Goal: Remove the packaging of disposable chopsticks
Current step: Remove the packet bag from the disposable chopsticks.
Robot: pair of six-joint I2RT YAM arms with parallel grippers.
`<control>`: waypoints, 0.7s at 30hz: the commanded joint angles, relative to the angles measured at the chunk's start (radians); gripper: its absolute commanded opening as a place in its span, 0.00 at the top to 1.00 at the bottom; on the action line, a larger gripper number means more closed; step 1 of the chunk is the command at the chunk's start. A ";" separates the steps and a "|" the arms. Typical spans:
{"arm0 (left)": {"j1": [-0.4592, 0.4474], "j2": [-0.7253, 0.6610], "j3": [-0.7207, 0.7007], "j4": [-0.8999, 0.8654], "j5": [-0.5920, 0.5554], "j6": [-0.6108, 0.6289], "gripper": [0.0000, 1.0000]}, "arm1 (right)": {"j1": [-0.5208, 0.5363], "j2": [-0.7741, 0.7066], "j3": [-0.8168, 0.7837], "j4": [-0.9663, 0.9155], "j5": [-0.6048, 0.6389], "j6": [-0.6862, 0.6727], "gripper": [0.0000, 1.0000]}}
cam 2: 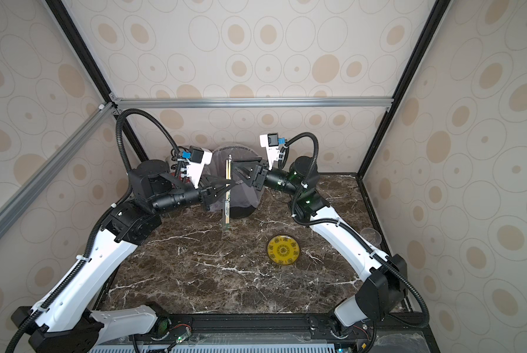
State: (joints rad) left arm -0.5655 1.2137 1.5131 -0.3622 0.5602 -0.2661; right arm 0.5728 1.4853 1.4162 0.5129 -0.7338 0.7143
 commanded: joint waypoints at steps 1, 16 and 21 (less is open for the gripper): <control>0.004 0.003 0.009 0.012 0.021 0.026 1.00 | 0.003 -0.044 -0.027 0.068 -0.020 0.010 0.58; 0.004 0.007 0.006 0.011 0.044 0.023 1.00 | 0.002 -0.041 -0.016 0.146 -0.084 0.060 0.68; 0.004 0.012 0.004 0.010 0.058 0.026 1.00 | -0.014 -0.055 -0.036 0.196 -0.085 0.097 0.91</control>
State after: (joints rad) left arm -0.5655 1.2205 1.5131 -0.3542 0.6025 -0.2642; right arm 0.5671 1.4563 1.3846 0.6254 -0.7940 0.7689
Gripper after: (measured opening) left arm 0.065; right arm 0.113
